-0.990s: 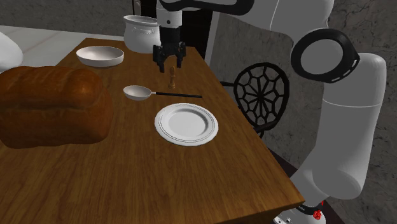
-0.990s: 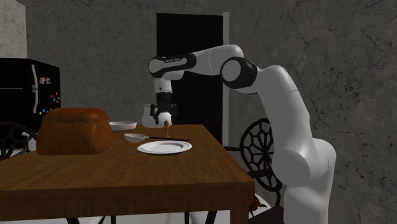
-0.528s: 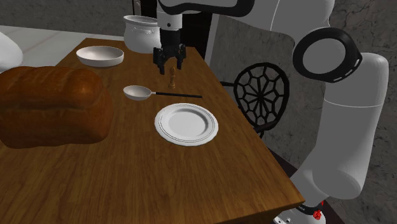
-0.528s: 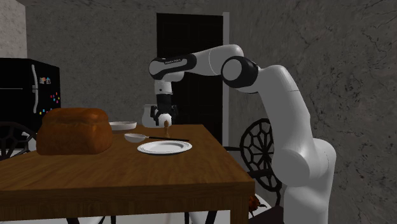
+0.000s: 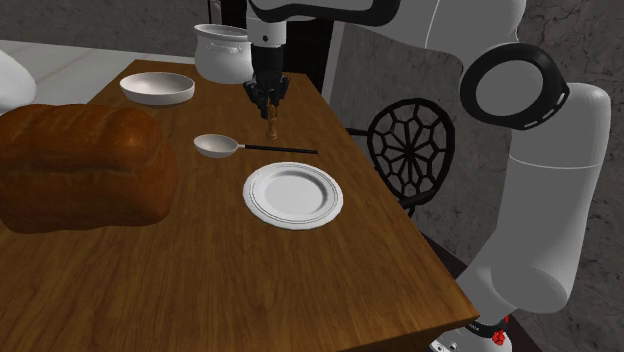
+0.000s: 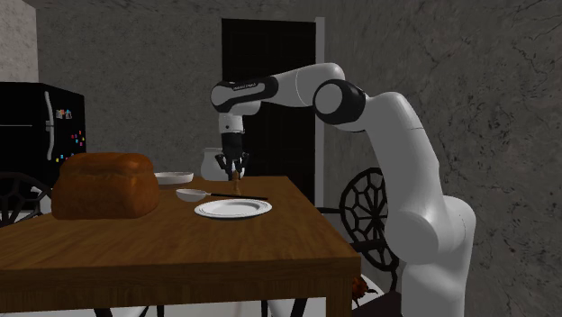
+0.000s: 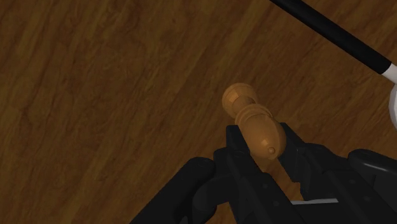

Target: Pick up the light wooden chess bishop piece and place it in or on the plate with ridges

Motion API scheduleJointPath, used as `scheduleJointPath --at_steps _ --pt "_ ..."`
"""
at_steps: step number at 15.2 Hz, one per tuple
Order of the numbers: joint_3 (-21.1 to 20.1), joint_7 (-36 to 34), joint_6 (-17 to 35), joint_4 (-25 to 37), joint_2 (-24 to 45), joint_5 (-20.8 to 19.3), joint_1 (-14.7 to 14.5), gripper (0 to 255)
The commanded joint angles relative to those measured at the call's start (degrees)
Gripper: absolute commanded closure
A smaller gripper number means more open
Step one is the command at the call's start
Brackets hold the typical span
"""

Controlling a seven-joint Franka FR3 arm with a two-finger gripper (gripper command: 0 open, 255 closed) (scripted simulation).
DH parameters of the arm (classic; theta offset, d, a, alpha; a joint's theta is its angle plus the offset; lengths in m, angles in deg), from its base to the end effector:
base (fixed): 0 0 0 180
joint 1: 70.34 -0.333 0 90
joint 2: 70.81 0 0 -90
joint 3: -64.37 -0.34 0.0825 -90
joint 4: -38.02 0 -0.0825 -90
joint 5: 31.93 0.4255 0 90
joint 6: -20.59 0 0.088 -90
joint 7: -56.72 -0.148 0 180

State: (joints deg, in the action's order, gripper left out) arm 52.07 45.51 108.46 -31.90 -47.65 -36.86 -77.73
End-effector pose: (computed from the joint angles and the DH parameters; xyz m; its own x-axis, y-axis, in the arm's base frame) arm 0.6832 0.2010 0.5220 0.9878 0.1334 -0.0804 0.1353 -0.9906 0.0180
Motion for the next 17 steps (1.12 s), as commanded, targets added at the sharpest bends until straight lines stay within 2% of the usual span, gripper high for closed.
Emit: scheduleJointPath --at_steps 1,3,8,13,17 --pt "0.0 0.0 0.0 0.0 0.1 0.0 0.0 255" --pt "0.0 0.0 0.1 -0.2 0.0 0.0 0.0 255" --pt "0.0 0.0 -4.6 5.9 1.4 -0.3 -0.5 255" --pt "0.0 0.0 -10.0 13.7 3.8 -0.8 -1.2 255" --pt "0.2 0.1 -15.3 22.2 7.0 -1.4 -2.3 255"
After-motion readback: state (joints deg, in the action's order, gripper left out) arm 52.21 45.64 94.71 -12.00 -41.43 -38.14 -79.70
